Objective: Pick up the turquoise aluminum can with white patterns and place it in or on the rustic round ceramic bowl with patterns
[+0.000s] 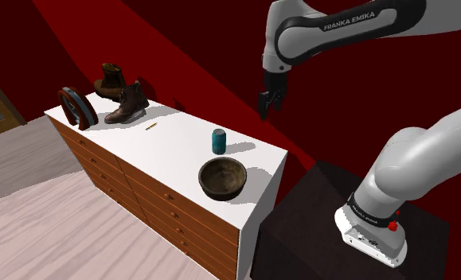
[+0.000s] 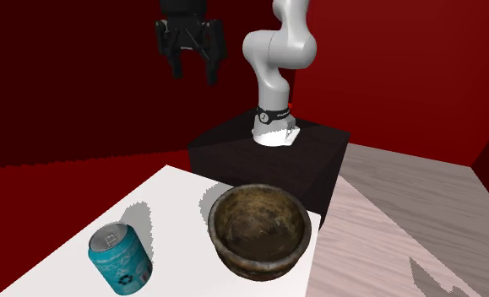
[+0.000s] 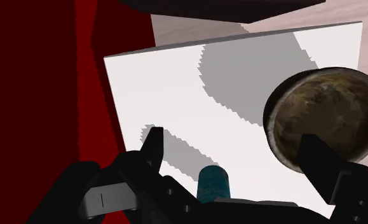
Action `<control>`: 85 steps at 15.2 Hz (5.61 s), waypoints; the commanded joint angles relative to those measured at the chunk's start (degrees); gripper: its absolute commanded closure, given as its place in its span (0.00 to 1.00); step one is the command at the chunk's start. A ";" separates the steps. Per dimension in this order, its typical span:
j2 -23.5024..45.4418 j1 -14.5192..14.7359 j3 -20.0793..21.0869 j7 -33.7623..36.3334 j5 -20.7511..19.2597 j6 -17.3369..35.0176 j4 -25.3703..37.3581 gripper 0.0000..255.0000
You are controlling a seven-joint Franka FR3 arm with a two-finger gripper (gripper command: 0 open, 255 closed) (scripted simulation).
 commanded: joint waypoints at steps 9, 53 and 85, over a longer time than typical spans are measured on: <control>21.85 0.19 0.89 -1.57 -1.25 13.95 8.95 0.00; 48.61 1.54 1.28 -2.23 -4.22 21.03 29.65 1.00; 31.11 4.16 4.06 2.56 -2.42 5.94 27.44 1.00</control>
